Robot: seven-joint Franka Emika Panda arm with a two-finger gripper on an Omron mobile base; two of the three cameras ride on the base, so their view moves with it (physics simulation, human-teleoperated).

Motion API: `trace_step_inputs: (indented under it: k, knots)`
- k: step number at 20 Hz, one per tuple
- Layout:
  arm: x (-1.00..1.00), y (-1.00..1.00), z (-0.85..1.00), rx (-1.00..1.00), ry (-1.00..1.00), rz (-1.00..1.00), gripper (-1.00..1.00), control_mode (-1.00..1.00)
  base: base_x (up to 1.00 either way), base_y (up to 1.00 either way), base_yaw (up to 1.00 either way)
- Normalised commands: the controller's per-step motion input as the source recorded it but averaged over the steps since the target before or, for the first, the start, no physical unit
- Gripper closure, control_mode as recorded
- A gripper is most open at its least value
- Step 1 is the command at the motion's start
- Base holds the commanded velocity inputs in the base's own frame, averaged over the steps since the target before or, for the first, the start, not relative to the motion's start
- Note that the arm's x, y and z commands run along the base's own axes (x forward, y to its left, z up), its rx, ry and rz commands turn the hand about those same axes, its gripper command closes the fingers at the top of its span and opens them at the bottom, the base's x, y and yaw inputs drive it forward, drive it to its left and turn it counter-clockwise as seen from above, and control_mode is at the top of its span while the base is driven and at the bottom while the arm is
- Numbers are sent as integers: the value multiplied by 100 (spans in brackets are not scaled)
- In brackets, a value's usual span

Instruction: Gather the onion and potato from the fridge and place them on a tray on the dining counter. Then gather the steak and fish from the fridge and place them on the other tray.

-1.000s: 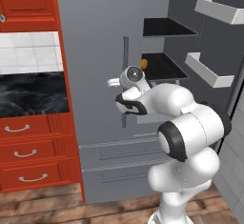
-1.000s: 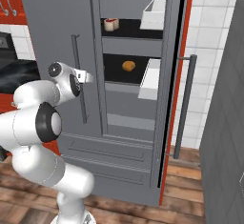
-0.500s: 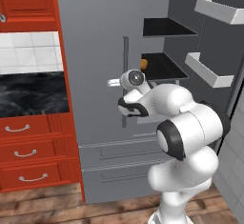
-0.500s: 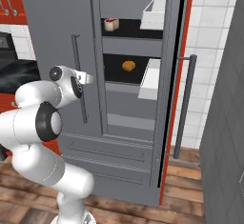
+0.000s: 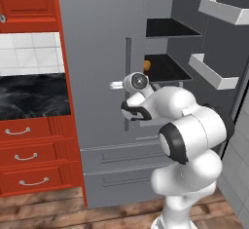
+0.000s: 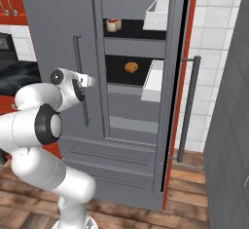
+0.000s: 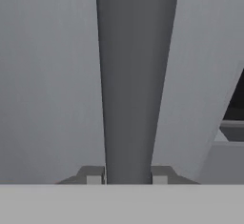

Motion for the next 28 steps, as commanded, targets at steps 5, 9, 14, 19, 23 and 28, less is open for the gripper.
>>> trace_step_inputs:
  k: [5,9,14,19,23,28]
  knots:
    - [-57,17,-2,0,-2,-5,100,-100,0,0,0]
    - [-70,41,0,0,0,-8,100,-100,0,0,0]
    - [-63,56,0,0,0,-12,100,-100,0,0,0]
    - [-4,54,0,0,0,-18,100,-100,0,0,0]
    - [6,41,-3,0,0,-16,100,-100,0,0,0]
    - [1,30,-4,0,0,-11,100,-100,0,0,0]
